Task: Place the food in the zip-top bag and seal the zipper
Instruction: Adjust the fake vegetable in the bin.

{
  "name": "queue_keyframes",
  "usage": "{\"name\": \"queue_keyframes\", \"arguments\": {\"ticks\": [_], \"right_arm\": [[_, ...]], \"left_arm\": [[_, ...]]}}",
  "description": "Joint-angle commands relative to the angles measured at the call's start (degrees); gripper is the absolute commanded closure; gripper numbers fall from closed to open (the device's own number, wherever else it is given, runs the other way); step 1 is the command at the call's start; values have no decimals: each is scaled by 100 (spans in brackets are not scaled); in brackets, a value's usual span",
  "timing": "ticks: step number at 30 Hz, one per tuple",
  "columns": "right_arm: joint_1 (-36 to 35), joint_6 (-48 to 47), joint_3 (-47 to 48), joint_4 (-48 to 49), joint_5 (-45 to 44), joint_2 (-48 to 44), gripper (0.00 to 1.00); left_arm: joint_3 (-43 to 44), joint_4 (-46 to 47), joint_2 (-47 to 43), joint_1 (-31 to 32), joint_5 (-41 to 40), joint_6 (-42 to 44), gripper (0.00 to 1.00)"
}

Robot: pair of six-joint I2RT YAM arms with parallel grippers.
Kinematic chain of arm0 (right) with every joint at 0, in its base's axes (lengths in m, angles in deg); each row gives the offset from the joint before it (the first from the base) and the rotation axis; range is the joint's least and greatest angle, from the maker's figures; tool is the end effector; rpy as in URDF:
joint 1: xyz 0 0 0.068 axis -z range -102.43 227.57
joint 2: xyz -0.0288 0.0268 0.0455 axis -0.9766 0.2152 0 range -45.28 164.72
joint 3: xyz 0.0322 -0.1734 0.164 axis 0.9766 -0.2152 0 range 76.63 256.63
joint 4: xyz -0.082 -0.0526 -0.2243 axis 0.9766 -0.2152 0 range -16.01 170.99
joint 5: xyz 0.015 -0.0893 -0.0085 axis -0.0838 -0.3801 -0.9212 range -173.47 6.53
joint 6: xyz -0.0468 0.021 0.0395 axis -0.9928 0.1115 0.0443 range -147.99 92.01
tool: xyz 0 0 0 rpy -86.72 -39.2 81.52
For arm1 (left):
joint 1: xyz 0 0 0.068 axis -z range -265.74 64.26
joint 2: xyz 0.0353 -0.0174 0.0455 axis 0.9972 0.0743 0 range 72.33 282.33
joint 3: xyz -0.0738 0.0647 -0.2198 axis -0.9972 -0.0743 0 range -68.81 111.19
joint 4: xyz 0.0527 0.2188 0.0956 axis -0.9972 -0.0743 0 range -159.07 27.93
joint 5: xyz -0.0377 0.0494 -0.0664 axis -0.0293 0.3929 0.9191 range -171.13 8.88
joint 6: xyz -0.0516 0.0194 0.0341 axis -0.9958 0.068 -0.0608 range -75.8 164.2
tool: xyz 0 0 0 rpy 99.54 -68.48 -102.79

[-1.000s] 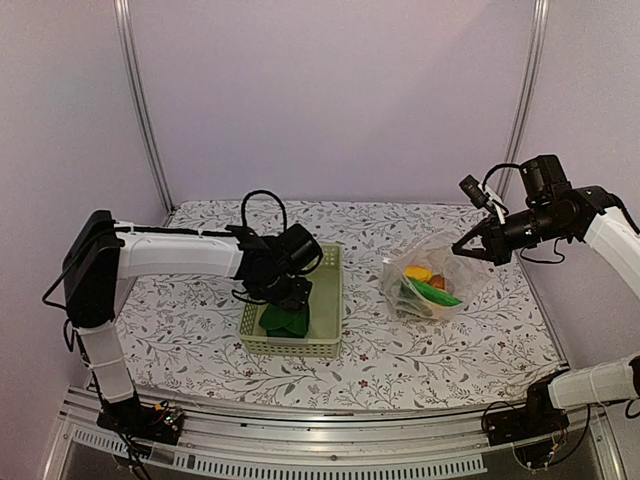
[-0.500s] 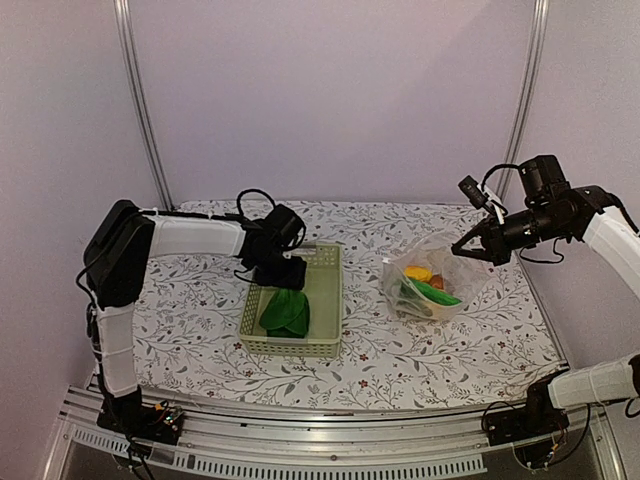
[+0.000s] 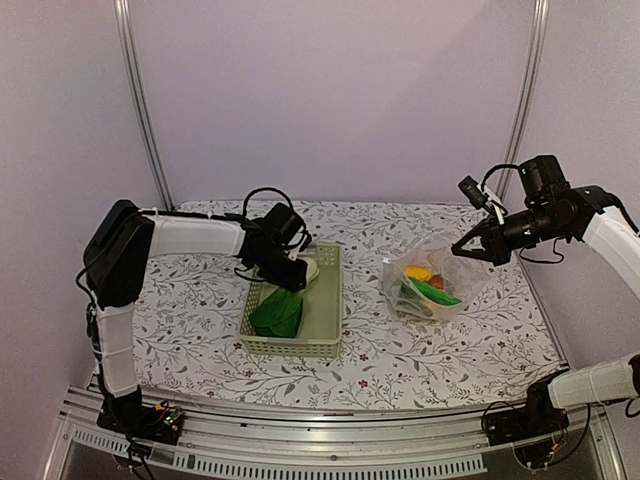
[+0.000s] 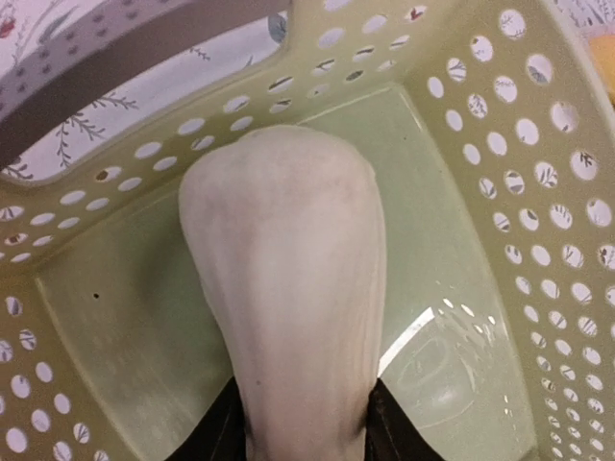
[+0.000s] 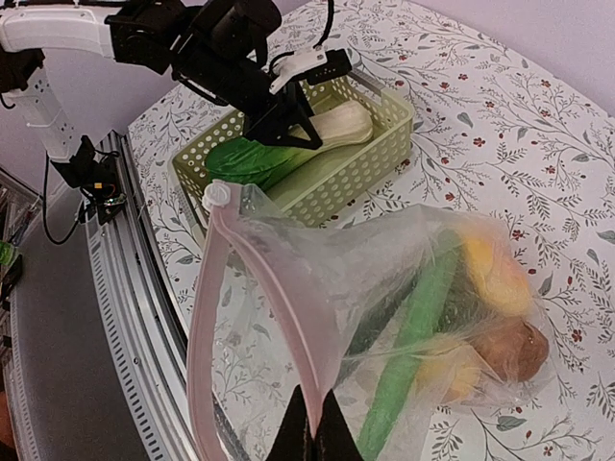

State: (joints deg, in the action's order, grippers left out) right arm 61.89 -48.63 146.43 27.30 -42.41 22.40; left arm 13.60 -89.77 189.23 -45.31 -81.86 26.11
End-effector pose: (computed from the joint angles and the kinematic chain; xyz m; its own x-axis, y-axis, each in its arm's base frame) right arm 0.2092 0.0932 0.3075 -0.4953 -0.4153 -0.7630 -0.8245 0.5014 0.2623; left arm 0.3076 -0.2611 0.1300 -0.8400 0.3077 -0.4469 0.4029 0.9054 -0.1341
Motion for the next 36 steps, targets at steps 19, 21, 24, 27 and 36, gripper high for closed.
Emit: {"name": "queue_keyframes", "arguments": {"ticks": [19, 21, 24, 27, 36], "right_arm": [[-9, -45, 139, -89, -69, 19, 100], [-13, -48, 139, -90, -72, 22, 100], [-12, -37, 148, -93, -71, 39, 100], [-10, -43, 148, -80, -72, 59, 100], [-12, -45, 157, -89, -54, 90, 100]], "left_arm": [[-848, 827, -1613, 481, 2018, 3762, 71], [-984, 852, -1744, 520, 2233, 4078, 71], [-1204, 853, -1875, 609, 2239, 4557, 69], [-1297, 791, -1829, 626, 2137, 4803, 64], [-1188, 1171, -1690, 810, 1374, 4322, 39]]}}
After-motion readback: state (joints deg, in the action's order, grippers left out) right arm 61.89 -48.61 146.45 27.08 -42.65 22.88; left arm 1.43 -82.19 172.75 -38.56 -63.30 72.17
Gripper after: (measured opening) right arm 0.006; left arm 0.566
